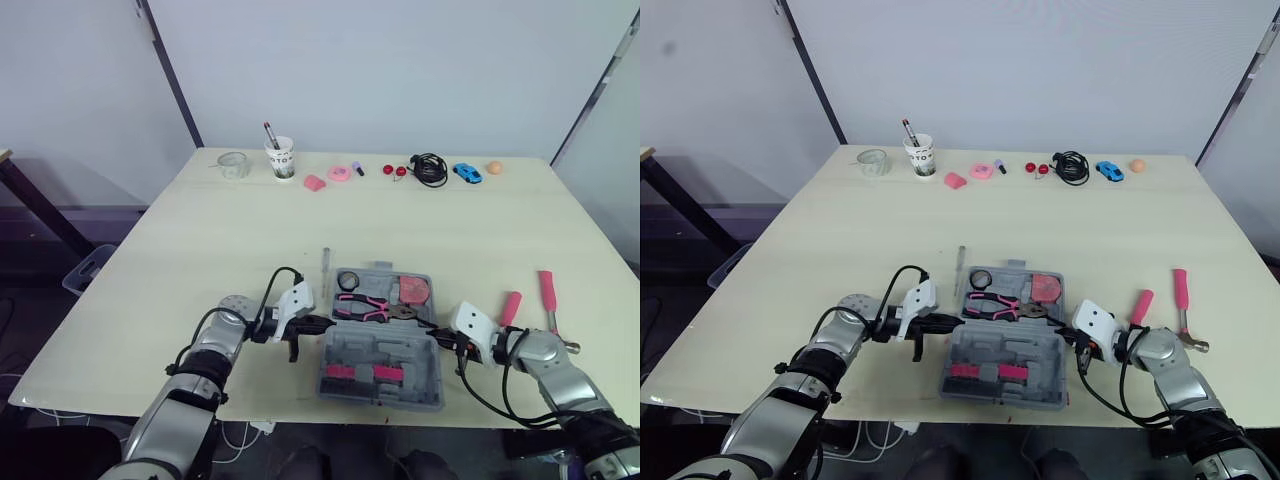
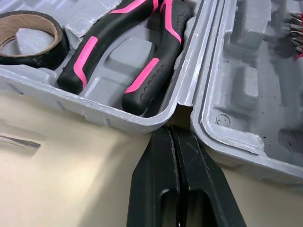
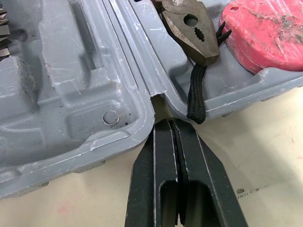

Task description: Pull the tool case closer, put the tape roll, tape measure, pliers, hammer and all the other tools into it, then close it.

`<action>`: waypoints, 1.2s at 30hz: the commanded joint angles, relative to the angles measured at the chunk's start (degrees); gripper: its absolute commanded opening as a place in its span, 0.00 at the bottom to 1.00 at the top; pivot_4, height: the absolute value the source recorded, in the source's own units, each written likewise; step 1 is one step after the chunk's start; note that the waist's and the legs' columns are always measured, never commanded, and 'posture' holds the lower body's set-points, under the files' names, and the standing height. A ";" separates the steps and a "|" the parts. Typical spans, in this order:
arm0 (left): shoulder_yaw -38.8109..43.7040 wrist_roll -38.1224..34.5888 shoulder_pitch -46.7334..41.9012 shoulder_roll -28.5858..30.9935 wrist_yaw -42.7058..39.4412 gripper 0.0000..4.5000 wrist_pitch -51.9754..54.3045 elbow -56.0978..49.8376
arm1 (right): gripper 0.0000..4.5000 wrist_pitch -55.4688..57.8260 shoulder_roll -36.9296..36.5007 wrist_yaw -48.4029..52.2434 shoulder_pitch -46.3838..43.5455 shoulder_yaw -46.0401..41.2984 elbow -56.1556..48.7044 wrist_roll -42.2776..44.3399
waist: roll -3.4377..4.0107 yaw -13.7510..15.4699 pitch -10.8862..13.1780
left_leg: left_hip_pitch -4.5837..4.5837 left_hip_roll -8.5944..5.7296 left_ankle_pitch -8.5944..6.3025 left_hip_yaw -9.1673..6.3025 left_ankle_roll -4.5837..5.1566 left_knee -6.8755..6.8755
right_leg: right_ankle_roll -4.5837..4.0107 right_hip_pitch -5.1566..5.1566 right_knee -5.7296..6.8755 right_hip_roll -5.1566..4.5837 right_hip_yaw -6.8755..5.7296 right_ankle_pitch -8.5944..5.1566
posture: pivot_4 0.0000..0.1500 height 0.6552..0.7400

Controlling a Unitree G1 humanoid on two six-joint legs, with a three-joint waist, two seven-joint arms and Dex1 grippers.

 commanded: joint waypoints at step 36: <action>-3.60 1.88 2.76 -2.55 -3.29 0.00 2.55 -3.85 | 0.00 -1.64 -0.08 0.38 -0.93 -0.65 -1.77 1.43 | 0.00 0.02 0.00 | -0.05 0.00 -0.01 0.02 0.00 -0.05 | 0.01 -0.01 -0.08 -0.01 0.00 -0.01 | 1.00 1.00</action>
